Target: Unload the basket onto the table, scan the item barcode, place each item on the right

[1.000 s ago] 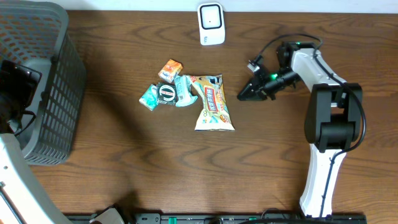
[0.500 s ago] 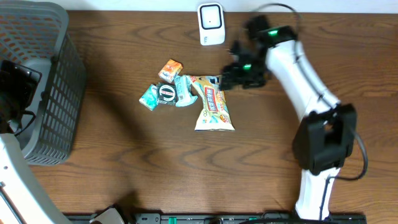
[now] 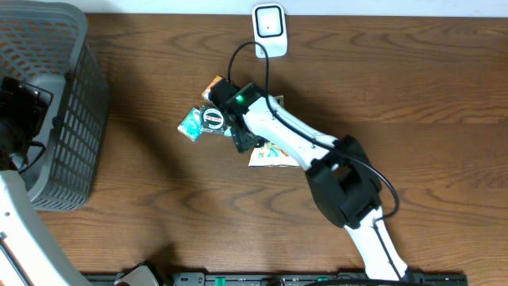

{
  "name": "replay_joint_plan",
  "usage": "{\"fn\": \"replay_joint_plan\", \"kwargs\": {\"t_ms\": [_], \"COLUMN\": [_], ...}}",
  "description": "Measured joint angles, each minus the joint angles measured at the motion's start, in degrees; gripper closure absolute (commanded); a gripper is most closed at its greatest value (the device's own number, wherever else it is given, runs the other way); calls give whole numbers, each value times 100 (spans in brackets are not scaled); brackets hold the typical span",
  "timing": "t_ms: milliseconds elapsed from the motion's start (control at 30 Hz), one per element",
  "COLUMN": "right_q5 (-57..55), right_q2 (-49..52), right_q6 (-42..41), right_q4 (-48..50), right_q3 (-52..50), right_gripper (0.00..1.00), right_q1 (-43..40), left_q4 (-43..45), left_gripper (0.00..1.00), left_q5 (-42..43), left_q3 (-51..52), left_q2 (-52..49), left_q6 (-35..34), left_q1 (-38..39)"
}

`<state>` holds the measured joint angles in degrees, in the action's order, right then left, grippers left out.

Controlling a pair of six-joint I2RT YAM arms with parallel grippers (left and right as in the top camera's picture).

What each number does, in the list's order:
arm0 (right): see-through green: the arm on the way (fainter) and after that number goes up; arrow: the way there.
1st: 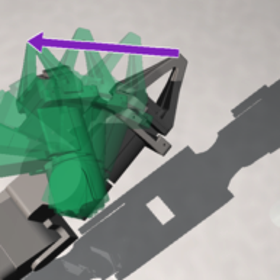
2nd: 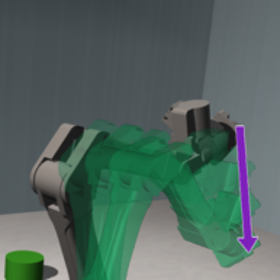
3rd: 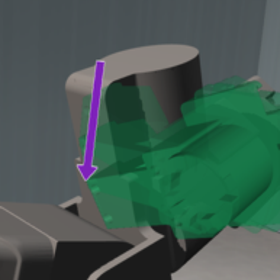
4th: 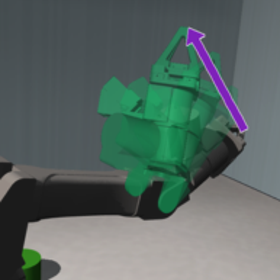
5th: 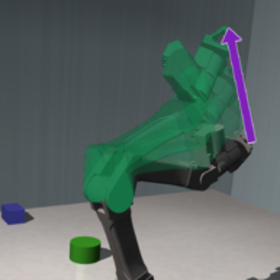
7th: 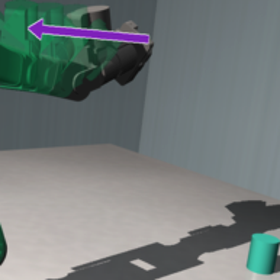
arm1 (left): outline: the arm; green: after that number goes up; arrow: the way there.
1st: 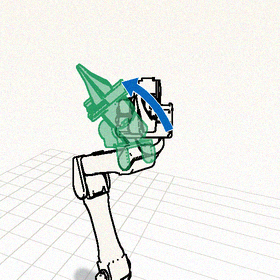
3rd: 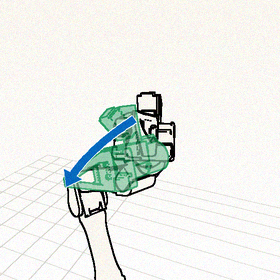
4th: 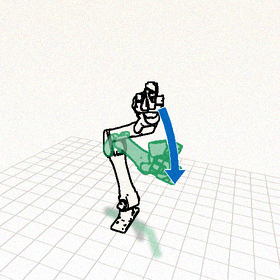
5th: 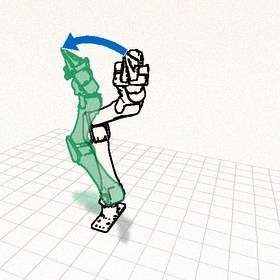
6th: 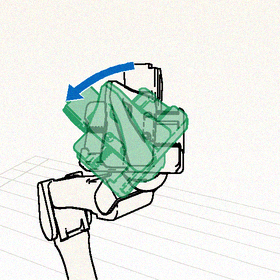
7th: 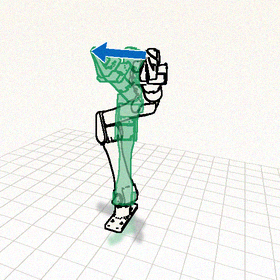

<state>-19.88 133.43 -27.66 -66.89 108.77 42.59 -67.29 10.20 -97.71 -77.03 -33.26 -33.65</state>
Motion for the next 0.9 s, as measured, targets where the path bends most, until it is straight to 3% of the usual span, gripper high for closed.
{"fn": "replay_joint_plan", "kwargs": {"t_ms": [100,133,300,433,633,800,900], "right_q5": [-114,-96,122,846,2894,5954,7112], "right_q2": [131,136,129,-90,-522,-892,-898], "right_q6": [-87,-120,-55,369,1250,2479,2918], "right_q4": [-105,-114,-192,-208,-177,-188,212], "right_q3": [9,9,68,170,219,168,-516], "right_gripper": [52,67,99,99,99,99,88], "right_q1": [-94,-129,-365,-717,-1705,-3073,-3565], "left_q4": [2,0,0,0,0,-2,2], "left_gripper": [2,2,3,2,2,2,2], "left_q5": [0,0,-2,0,-2,0,0], "left_q3": [0,0,0,0,0,0,0], "left_q2": [0,0,0,0,0,0,0], "left_q6": [0,0,0,0,0,0,0], "left_q1": [0,0,0,0,0,0,0]}}
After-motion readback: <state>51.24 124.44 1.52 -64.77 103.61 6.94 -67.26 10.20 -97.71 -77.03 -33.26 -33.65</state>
